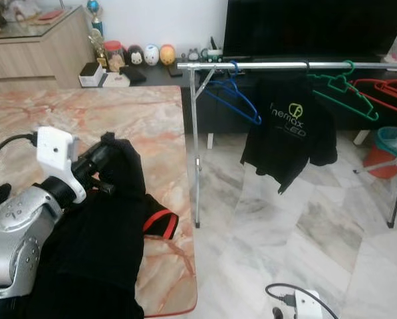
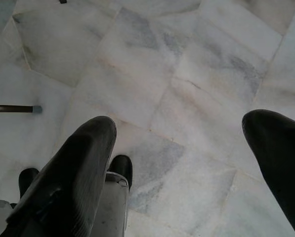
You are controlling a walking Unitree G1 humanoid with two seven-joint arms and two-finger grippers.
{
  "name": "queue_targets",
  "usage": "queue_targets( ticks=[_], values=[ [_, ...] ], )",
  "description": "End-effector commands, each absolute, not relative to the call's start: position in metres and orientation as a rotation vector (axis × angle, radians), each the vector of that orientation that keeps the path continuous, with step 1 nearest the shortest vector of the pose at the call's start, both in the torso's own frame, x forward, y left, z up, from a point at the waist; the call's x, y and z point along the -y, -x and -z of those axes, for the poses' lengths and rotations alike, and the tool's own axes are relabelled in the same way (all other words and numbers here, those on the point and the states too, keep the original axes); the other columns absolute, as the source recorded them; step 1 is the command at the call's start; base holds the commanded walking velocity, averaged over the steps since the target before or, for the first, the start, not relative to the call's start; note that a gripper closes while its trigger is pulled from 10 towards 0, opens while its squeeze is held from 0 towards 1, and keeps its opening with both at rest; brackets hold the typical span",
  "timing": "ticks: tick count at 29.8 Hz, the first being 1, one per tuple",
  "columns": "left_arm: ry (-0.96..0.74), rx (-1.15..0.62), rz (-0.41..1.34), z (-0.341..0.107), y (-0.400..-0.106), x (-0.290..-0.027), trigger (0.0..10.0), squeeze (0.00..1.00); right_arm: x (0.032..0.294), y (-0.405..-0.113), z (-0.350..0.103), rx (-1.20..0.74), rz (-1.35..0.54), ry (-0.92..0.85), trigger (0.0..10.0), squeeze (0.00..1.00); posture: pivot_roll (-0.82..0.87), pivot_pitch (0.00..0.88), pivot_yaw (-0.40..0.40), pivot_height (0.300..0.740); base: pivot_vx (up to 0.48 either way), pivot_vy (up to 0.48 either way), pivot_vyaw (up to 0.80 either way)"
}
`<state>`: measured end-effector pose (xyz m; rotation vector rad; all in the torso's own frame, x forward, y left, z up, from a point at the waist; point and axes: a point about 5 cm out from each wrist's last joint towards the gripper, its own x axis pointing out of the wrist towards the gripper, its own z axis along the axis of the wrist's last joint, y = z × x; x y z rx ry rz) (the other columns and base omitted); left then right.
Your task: Hang hanger
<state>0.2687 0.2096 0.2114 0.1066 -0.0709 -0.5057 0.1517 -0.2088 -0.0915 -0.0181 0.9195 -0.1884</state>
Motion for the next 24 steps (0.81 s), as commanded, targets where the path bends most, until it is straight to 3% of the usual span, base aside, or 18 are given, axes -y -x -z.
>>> queue_targets(
  ticks=[1, 9, 16, 20, 24],
  values=[
    [-0.118, 0.044, 0.550, -0.210, -0.264, -0.206, 10.0, 0.00, 0.209, -0.151, 0.092, -0.928, 0.183, 0.024, 10.0, 0.00, 0.10, 0.000, -0.008, 0.740, 0.000, 0.000, 0.00],
    [-0.182, -0.033, 0.559, -0.192, -0.261, -0.203, 10.0, 0.00, 0.210, -0.151, 0.092, -0.929, 0.175, 0.032, 10.0, 0.00, 0.10, 0.000, -0.009, 0.740, 0.000, 0.000, 0.00],
    [-0.085, 0.245, 0.222, -0.236, -0.286, -0.219, 10.0, 0.00, 0.209, -0.151, 0.092, -0.928, 0.174, 0.032, 10.0, 0.00, 0.10, 0.000, -0.008, 0.740, 0.000, 0.000, 0.00],
    [-0.021, 0.371, 0.109, -0.261, -0.299, -0.224, 10.0, 0.00, 0.209, -0.152, 0.092, -0.928, 0.173, 0.032, 10.0, 0.00, 0.10, 0.000, -0.009, 0.740, 0.000, 0.000, 0.00],
    [-0.015, 0.396, 0.109, -0.269, -0.307, -0.220, 10.0, 0.00, 0.208, -0.152, 0.092, -0.927, 0.173, 0.031, 10.0, 0.00, 0.09, 0.000, -0.003, 0.740, 0.000, 0.000, 0.00]
  ],
)
